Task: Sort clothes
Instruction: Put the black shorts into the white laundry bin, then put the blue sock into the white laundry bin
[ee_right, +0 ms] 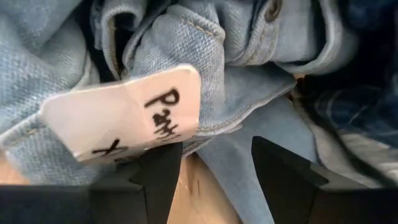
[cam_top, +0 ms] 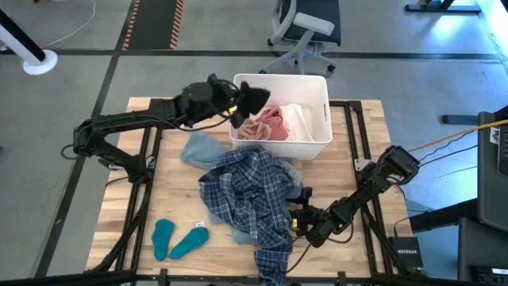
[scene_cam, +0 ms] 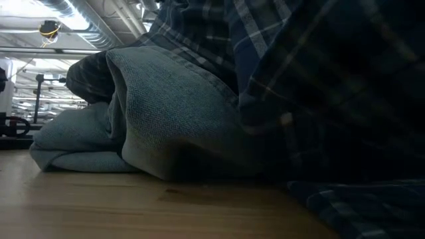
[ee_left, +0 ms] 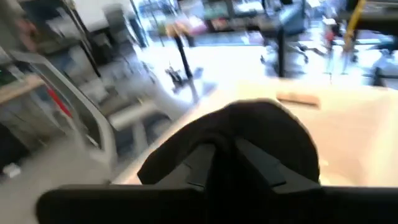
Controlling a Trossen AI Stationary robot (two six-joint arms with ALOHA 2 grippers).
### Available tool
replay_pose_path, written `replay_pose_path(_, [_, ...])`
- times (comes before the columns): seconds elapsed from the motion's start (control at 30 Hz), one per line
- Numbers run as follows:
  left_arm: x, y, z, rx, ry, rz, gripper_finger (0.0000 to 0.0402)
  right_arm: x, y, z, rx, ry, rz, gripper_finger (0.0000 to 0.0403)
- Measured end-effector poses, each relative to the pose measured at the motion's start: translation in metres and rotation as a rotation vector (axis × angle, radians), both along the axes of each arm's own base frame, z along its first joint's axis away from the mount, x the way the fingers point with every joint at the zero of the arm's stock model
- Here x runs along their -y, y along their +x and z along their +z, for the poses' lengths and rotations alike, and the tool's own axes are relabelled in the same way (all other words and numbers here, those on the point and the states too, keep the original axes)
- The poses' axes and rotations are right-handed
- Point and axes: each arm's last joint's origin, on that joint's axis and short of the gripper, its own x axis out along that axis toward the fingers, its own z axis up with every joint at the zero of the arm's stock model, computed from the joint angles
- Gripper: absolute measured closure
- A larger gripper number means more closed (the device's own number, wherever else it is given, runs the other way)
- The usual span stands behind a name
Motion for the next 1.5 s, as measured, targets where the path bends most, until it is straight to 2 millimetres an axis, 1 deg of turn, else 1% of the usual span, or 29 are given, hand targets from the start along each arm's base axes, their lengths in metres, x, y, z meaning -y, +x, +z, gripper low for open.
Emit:
replay_pose_path(0.2, [-0.004,-0.006,-0.020,-0.143,-0.134,0.029,0.0256,-0.001,0.003,0.004,0.001,-0.107,0.026,0.0188])
replay_pose_path(0.3, [-0.002,-0.013,-0.023,-0.208,-0.163,0.040,0.0220,-0.001,0.003,0.004,0.002,-0.139,0.029,0.0188])
replay_pose_path(0.37, [0.004,-0.018,-0.018,-0.251,-0.175,0.028,0.0204,-0.001,0.003,0.004,0.003,-0.166,0.031,0.0188])
replay_pose_path(0.5, [0.026,-0.031,-0.002,-0.300,-0.202,-0.020,0.0191,0.000,0.003,0.005,0.006,-0.214,0.031,0.0188])
replay_pose_path(0.67, [0.065,-0.051,0.015,-0.250,-0.281,-0.107,0.0190,0.002,0.003,0.006,0.028,-0.292,0.002,0.0188])
replay_pose_path(0.73, [0.081,-0.059,0.016,-0.264,-0.319,-0.145,0.0190,0.002,0.003,0.008,0.033,-0.305,0.002,0.0188])
replay_pose_path(0.8, [0.097,-0.065,0.013,-0.304,-0.368,-0.174,0.0190,0.002,0.003,0.008,0.031,-0.308,0.005,0.0188])
replay_pose_path(0.9, [0.120,-0.074,0.001,-0.394,-0.427,-0.211,0.0190,0.002,0.003,0.008,0.028,-0.306,0.008,0.0188])
replay_pose_path(1.03, [0.152,-0.081,-0.020,-0.481,-0.490,-0.255,0.0190,0.002,0.003,0.007,0.007,-0.310,0.031,0.0188])
replay_pose_path(1.23, [0.199,-0.097,-0.052,-0.537,-0.561,-0.315,0.0190,0.002,0.003,0.008,-0.001,-0.332,0.041,0.0188])
replay_pose_path(1.33, [0.217,-0.109,-0.066,-0.558,-0.596,-0.321,0.0190,0.002,0.003,0.008,0.002,-0.335,0.038,0.0188])
replay_pose_path(1.5, [0.242,-0.123,-0.090,-0.526,-0.708,-0.323,0.0190,0.002,0.003,0.008,0.010,-0.345,0.030,0.0188])
